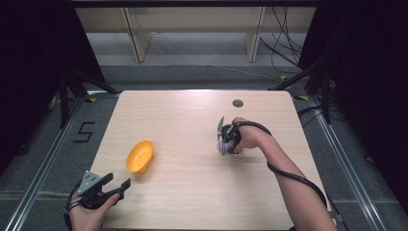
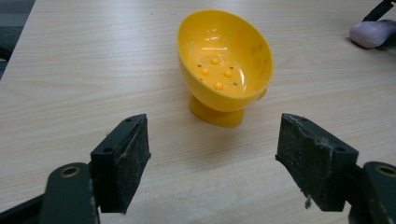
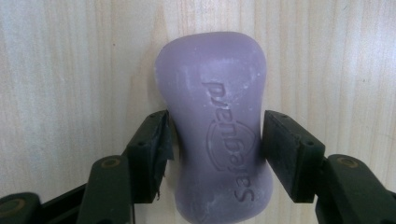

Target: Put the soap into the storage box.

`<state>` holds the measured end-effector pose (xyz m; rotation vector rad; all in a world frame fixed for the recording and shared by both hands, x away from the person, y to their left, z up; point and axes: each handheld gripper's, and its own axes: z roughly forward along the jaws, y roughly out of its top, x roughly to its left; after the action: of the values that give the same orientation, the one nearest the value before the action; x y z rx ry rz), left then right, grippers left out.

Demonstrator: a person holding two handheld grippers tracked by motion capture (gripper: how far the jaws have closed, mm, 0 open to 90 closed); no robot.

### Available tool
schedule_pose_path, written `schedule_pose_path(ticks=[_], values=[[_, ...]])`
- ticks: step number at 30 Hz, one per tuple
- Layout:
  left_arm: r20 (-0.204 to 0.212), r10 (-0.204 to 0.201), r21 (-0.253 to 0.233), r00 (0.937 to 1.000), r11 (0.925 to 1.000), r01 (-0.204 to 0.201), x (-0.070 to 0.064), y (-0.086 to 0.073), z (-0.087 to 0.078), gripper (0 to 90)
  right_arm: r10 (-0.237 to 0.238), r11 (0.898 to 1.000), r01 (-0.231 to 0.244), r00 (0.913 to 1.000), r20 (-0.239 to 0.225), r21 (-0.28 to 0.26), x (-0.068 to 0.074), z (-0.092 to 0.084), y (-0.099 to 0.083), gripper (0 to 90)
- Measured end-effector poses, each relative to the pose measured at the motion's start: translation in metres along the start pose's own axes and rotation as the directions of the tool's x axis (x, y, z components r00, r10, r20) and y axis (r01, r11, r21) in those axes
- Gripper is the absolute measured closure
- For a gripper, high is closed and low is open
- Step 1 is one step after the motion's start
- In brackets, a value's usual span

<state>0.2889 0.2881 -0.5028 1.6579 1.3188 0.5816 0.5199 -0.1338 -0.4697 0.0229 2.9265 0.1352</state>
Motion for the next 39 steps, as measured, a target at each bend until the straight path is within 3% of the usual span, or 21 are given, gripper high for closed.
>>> schedule_pose_path(ticks=[3,4,6,11,13,18,21,25,28,34,37,39], values=[[0.0,0.0,0.0,1.0,1.0,0.0,0.0,0.0,0.0,24.8,0.029,0.999,-0.029,0.9995,0.009,0.024,0.0009,-0.0006,0.0008,44.6],[0.0,0.0,-0.001,1.0,1.0,0.0,0.0,0.0,0.0,24.8,0.062,0.997,-0.062,0.998,-0.003,0.04,0.0022,-0.0007,0.0015,45.1],[-0.004,0.0,0.003,1.0,1.0,0.0,-0.0003,0.0002,-0.0002,24.7,0.042,0.999,-0.041,0.9991,-0.002,0.035,0.0006,0.0006,0.0012,45.6],[0.0,0.001,-0.001,1.0,1.0,-0.001,0.0001,0.0,-0.0001,24.8,0.088,0.995,-0.086,0.9957,-0.029,0.057,0.0022,0.0026,0.003,48.2],[0.0,0.001,-0.001,1.0,1.0,-0.001,0.0001,0.0,-0.0002,24.8,0.075,0.996,-0.074,0.9967,-0.03,0.053,0.0004,0.0032,0.0025,48.8],[-0.006,-0.001,0.003,1.0,1.0,0.001,-0.0005,0.0002,-0.0002,24.8,0.142,0.988,-0.14,0.9892,-0.035,0.058,0.0023,0.0021,0.0017,49.7],[-0.006,-0.001,0.003,1.0,1.0,0.001,-0.0005,0.0001,-0.0001,24.8,0.154,0.987,-0.152,0.9876,-0.032,0.052,0.0015,0.0024,0.001,49.8],[-0.007,0.0,0.004,1.0,1.0,0.0,-0.0005,0.0001,-0.0002,24.7,0.122,0.992,-0.121,0.9921,-0.032,0.033,-0.0012,0.004,-0.0001,50.0],[-0.007,-0.001,0.004,1.0,1.0,0.001,-0.0005,0.0001,-0.0001,24.8,0.198,0.979,-0.196,0.9799,-0.025,0.052,0.0034,0.002,0.0008,50.0],[-0.001,0.0,0.0,1.0,1.0,0.0,0.0002,0.0,0.0002,24.8,0.198,0.979,-0.197,0.98,-0.017,0.04,0.0029,0.0023,0.0001,50.1],[-0.001,0.0,0.0,1.0,1.0,0.0,0.0002,0.0,0.0001,24.8,0.176,0.984,-0.176,0.9843,-0.01,0.022,0.0019,0.0029,-0.0009,50.2],[-0.002,0.0,0.0,1.0,1.0,0.0,0.0002,0.0,0.0001,24.8,0.202,0.979,-0.202,0.9793,0.0,0.026,0.0042,0.0023,-0.0012,50.2]])
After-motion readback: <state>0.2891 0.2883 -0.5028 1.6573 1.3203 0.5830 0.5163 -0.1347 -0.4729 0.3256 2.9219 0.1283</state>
